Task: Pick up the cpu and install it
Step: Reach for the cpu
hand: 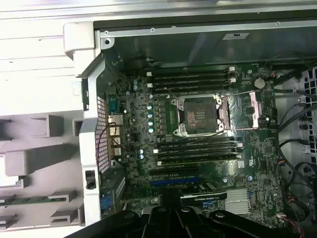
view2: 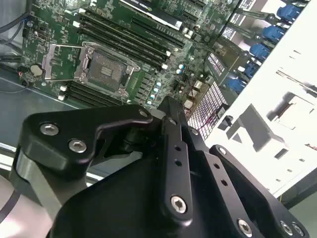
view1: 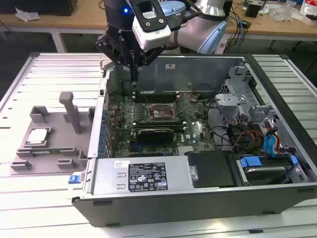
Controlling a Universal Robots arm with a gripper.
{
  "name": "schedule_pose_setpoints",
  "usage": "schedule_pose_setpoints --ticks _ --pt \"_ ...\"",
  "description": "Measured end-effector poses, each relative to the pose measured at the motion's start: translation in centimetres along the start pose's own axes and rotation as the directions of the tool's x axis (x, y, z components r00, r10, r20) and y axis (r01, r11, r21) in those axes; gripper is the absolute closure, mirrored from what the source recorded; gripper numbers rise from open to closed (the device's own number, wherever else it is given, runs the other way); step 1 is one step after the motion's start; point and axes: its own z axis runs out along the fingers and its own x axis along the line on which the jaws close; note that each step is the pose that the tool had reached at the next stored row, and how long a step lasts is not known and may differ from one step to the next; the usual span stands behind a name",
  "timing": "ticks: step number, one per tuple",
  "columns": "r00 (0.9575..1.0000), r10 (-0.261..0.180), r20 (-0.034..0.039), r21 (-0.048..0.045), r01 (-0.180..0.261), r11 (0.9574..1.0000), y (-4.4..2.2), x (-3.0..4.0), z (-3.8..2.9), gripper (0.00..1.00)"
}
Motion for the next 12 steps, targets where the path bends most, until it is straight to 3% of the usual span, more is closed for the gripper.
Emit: schedule_pose_setpoints --ticks 6,11,12 --pt "1.0 0.0 0.0 0.0 0.0 1.0 -0.02 0.23 -0.01 0.89" --pt "1.0 0.0 0.0001 -0.0001 0.0 1.0 -0.11 1.49 -0.04 0.89" --pt "1.0 0.0 0.0 0.0 0.0 1.0 -0.16 2.12 -0.06 0.89"
